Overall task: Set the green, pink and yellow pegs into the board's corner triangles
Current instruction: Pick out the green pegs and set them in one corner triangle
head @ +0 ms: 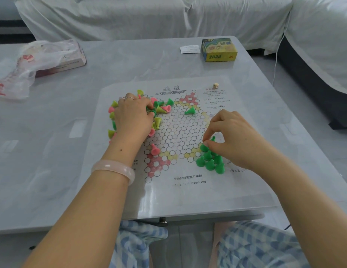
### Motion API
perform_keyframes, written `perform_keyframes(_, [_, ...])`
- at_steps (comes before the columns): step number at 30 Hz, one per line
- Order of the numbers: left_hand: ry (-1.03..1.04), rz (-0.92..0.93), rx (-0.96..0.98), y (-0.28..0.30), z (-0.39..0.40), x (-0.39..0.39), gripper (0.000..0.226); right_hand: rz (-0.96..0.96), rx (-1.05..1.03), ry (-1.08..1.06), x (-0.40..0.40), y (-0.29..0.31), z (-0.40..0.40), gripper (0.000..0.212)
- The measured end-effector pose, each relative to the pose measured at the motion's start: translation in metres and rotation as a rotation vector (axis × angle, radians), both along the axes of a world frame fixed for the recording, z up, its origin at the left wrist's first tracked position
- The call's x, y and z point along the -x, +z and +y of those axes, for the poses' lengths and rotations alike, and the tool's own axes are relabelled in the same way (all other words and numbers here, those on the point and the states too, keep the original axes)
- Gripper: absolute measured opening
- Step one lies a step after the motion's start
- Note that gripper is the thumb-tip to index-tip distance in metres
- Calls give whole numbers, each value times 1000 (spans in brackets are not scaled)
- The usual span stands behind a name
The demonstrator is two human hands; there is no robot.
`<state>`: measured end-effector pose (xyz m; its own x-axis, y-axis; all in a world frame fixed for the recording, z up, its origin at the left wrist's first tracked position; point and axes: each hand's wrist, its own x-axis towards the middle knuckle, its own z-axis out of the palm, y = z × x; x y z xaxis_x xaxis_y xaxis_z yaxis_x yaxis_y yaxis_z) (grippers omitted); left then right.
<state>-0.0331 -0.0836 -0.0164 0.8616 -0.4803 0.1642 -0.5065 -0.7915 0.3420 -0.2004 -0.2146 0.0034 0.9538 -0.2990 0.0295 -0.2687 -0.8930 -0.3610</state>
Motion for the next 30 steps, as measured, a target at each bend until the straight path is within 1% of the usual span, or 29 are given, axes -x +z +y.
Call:
perform_keyframes(10, [18, -1, 5, -2, -1, 0, 27, 11, -11, 7, 2, 0, -1, 16])
perform_keyframes(17, [18, -23, 33, -3, -1, -3, 28, -80, -11, -13, 2, 0, -2, 20])
perform_keyframes(25, [-24, 37, -50, 0, 2, -5, 25, -176, -32, -36, 2, 3, -1, 18])
perform_keyframes(30, [-9, 21, 8, 0, 1, -4, 28, -180, -40, -48, 2, 3, -1, 18])
